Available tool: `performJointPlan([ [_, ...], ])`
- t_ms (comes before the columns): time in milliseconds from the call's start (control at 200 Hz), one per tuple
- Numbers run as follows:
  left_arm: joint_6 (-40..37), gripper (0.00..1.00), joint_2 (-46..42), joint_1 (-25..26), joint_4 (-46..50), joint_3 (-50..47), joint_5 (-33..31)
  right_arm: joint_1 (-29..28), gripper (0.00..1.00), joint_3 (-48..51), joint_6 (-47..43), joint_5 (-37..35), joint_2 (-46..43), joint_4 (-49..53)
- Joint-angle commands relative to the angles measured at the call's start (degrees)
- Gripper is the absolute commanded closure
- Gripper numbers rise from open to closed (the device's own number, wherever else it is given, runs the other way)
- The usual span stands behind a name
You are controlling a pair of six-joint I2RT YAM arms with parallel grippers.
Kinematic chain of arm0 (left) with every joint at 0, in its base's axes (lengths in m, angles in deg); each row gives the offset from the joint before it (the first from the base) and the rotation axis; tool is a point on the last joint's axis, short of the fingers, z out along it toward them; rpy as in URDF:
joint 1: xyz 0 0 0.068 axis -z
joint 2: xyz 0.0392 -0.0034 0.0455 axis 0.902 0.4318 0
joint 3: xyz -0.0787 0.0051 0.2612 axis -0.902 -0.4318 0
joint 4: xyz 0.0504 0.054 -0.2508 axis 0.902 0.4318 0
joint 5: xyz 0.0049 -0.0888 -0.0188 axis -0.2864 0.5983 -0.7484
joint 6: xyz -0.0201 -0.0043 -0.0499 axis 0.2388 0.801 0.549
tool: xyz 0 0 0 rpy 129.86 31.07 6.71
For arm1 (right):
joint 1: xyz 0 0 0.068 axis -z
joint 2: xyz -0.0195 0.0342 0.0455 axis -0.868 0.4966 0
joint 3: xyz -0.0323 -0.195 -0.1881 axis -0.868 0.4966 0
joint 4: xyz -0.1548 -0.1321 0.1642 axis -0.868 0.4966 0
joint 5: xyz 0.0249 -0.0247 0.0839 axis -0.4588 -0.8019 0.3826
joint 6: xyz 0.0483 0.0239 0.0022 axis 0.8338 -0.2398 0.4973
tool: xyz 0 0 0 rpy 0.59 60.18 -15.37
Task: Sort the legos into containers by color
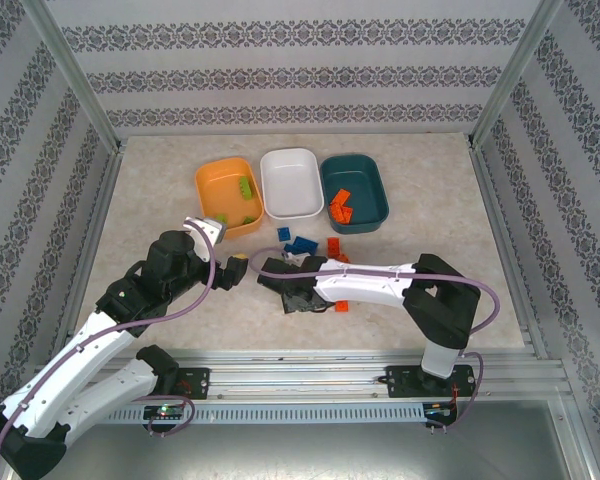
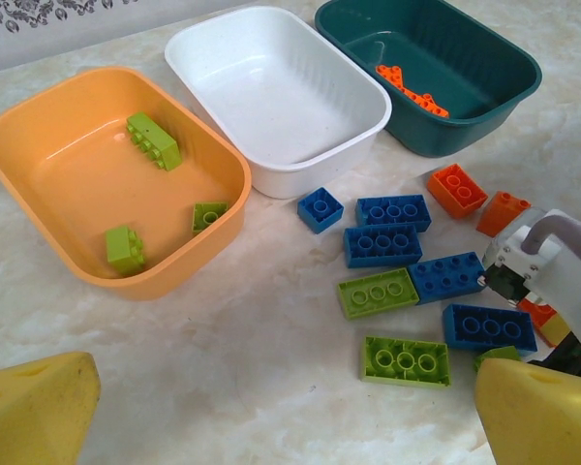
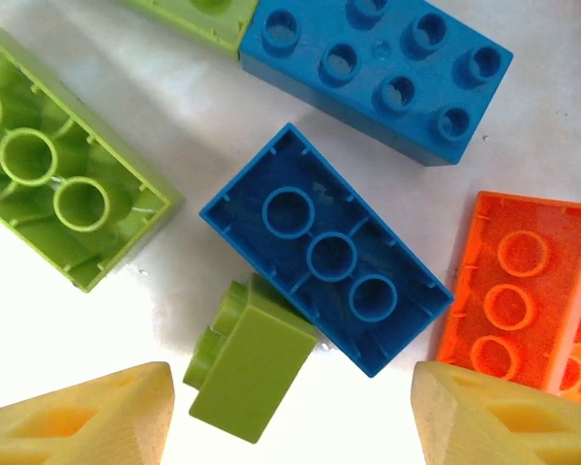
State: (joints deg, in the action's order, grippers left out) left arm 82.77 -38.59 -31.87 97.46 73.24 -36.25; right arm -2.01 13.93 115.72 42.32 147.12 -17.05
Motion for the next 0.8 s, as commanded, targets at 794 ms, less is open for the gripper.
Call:
performJointPlan([
  [794, -0.92, 0.0, -1.09, -0.39, -0.54, 0.66, -0.18, 1.54, 0.5, 1.63, 0.82, 5.4, 2.22, -5.43],
])
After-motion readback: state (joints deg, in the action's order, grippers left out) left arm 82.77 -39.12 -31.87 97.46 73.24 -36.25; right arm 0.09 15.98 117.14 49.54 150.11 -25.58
